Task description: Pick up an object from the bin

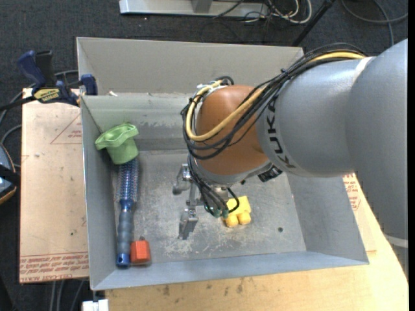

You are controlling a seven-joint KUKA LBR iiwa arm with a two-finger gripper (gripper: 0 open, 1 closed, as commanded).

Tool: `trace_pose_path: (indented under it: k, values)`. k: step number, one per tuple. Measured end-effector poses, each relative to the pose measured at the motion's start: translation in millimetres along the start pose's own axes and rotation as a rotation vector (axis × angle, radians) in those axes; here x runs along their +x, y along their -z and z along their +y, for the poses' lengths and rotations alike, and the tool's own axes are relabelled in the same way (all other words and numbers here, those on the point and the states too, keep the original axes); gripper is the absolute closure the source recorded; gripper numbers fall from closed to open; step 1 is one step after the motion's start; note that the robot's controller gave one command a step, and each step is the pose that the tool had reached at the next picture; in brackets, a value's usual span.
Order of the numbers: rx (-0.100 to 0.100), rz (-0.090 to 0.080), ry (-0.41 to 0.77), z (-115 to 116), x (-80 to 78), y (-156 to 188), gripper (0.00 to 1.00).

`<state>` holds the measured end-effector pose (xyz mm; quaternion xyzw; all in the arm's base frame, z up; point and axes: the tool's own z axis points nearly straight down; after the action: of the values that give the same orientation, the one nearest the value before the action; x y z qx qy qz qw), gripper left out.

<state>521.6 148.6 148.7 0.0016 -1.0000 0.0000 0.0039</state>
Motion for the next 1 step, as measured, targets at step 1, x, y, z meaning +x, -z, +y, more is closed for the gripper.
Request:
trace_pose_path:
  k: [1]
  values:
    - [-0.005,-0.007,0.206,-44.5,-100.7,-74.3,0.0]
